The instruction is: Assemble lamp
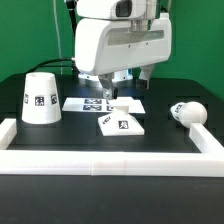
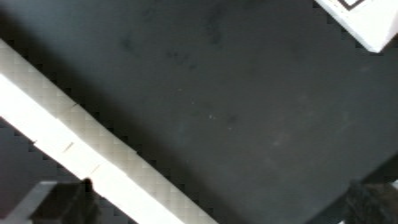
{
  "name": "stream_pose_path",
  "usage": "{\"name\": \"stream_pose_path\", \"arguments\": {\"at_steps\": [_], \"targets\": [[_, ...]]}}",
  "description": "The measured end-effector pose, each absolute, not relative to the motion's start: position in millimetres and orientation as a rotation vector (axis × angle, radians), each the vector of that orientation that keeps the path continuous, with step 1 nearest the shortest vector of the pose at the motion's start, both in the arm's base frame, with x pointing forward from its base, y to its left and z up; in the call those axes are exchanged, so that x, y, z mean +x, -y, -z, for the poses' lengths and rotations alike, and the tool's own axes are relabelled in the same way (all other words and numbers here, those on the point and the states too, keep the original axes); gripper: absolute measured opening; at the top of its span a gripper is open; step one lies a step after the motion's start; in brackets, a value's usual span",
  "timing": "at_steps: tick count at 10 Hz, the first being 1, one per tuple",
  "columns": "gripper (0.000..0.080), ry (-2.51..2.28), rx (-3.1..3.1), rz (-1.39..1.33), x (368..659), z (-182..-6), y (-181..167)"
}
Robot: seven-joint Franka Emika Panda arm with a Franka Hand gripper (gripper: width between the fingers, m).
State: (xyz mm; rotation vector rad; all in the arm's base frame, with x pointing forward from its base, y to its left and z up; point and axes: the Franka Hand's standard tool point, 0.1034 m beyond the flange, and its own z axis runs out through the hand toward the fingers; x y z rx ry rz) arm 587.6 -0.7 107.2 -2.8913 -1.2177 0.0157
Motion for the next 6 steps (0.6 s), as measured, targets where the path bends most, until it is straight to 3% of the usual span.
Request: {"name": "stream_pose_path", "arguments": {"at_steps": [4,6], "targets": [[0.0700,0.965,-3.004,0.012,521.9,-94.1,17.1],[0.0700,0.855,-3.032,0.004,516.3,-90.9,16.8]]}}
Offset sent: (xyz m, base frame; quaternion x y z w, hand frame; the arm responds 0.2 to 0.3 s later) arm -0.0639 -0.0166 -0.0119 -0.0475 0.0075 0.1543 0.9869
